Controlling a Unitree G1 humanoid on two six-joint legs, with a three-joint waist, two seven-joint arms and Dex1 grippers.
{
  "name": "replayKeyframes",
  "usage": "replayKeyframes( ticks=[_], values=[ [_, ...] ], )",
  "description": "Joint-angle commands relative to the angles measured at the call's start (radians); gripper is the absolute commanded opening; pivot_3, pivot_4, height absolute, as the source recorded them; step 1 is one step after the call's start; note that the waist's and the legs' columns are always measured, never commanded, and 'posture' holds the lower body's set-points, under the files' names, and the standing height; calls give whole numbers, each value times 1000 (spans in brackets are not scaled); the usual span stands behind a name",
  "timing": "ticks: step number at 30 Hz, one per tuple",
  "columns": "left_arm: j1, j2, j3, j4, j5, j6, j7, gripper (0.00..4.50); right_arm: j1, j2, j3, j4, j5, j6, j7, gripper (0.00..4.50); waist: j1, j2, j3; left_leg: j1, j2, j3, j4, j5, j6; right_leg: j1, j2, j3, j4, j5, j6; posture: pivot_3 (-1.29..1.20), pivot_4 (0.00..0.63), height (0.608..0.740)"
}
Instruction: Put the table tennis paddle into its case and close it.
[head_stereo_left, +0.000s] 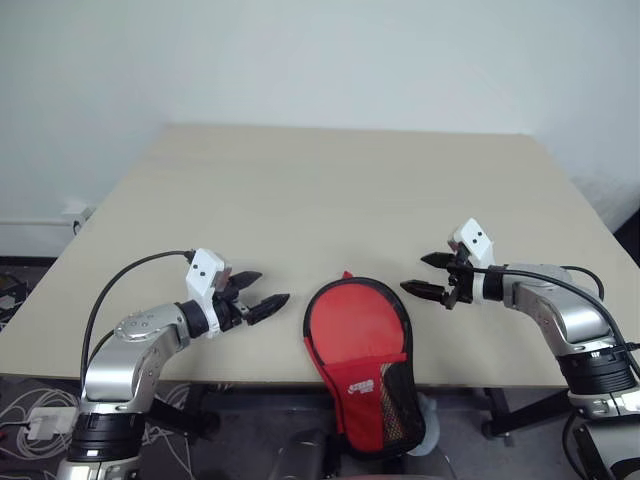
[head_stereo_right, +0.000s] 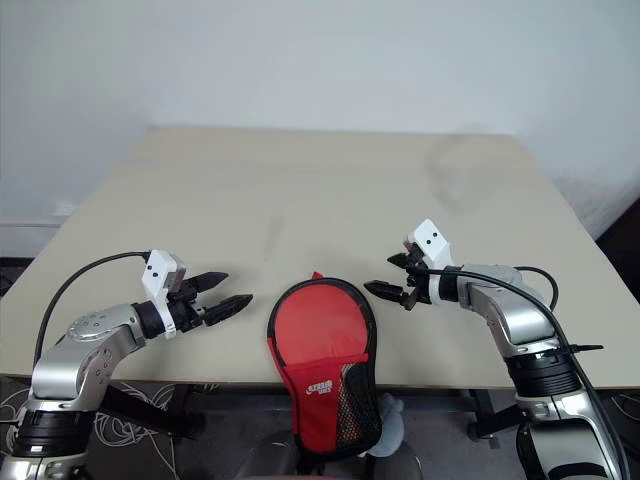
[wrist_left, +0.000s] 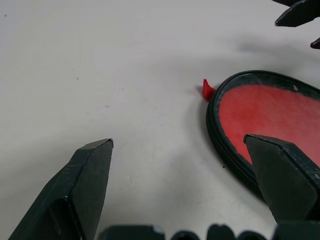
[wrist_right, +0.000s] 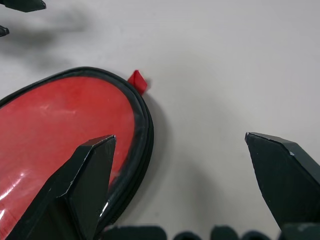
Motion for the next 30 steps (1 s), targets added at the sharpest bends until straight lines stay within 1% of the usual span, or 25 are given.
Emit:
replayKeyframes(
  ticks=[1,12,30],
  values=[
    [-31,11,7,2,0,-32,-7,4457,7,9,-22,-49,15,14,-16,4500,0,0,0,0,0,0,0,0,0,0,0,0,0,0,0,0,0,706],
    [-19,14,42,-10,-33,-23,-1,4457,5,46,-16,-51,15,67,-59,4500,-2,0,0,0,0,1,1,1,-1,0,1,-1,1,1,-1,0,0,706],
    [24,22,66,-49,-55,-12,23,4457,-21,77,19,-19,2,75,-58,4500,-4,0,-1,1,0,3,1,3,-5,0,1,0,4,3,-3,0,0,706]
  ],
)
